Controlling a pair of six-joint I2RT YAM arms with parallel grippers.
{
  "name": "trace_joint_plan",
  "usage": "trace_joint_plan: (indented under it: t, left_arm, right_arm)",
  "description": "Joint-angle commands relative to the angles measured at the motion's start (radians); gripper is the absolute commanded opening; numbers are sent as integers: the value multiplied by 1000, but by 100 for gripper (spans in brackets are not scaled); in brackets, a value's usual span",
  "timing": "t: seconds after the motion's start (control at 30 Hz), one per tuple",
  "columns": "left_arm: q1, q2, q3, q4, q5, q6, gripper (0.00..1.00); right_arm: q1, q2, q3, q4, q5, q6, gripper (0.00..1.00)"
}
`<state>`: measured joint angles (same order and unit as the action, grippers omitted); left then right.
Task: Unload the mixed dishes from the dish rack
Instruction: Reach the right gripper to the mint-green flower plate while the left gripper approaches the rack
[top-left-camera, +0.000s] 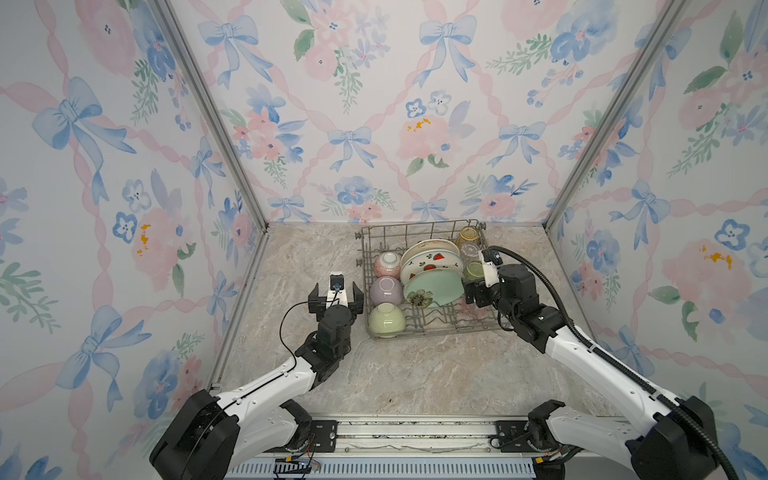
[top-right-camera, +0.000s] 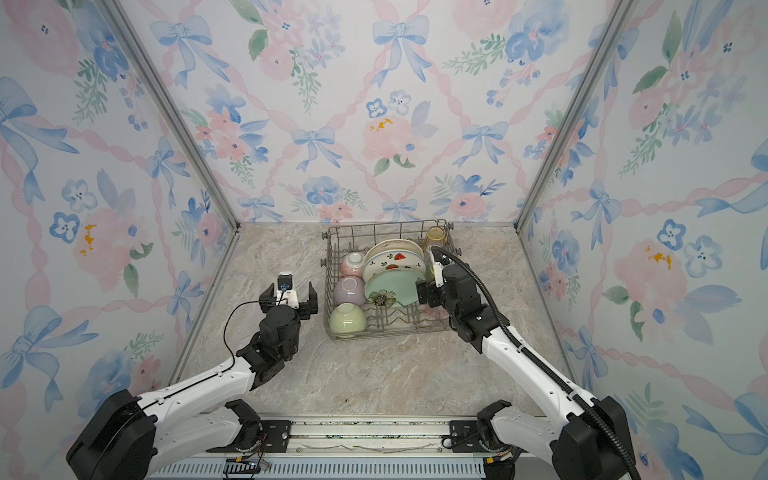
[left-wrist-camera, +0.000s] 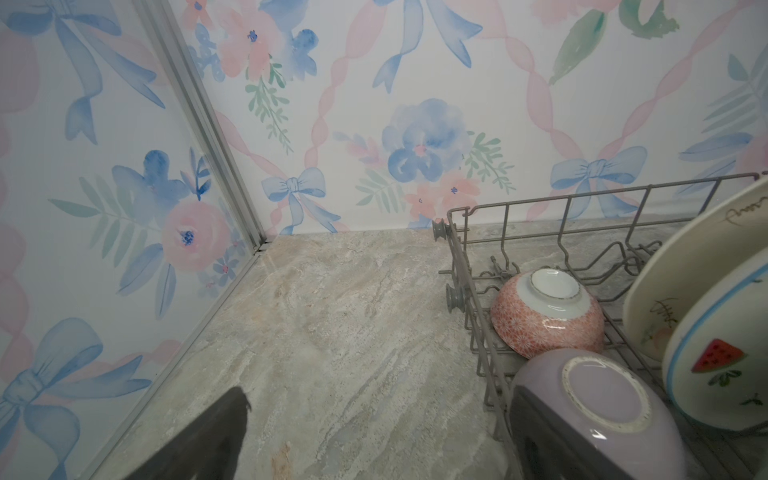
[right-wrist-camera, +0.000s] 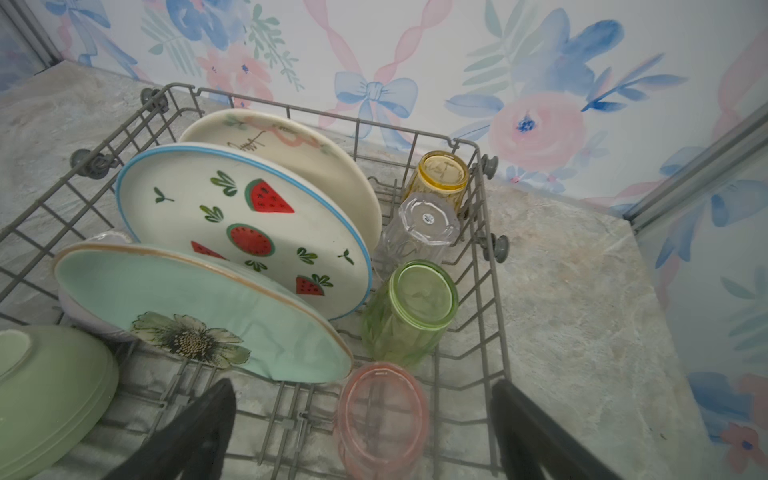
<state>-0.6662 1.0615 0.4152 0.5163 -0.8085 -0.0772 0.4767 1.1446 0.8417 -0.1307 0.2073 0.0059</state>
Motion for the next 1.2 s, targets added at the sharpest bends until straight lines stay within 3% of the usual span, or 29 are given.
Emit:
trace_joint_plan:
  t: [0.0, 0.17, 0.47, 0.83, 1.17]
  left_arm:
    - [-62, -24, 52, -228, -43, -115, 98]
    - [-133, -38, 109, -424, -15, -228, 98]
    - [-232, -85, 155, -562, 23, -313, 98]
    - [-267, -168, 131, -644, 63, -373, 98]
    - [-268, -169, 141, -666, 51, -357, 98]
  right_arm:
    - [21, 40, 65, -97, -71, 21, 97]
    - [25, 79, 101, -95, -84, 22, 97]
    - [24, 206, 197, -84, -127, -10, 99]
    - [11, 362, 335, -120, -201, -46, 93]
    - [11, 383, 344, -154, -226, -56, 89]
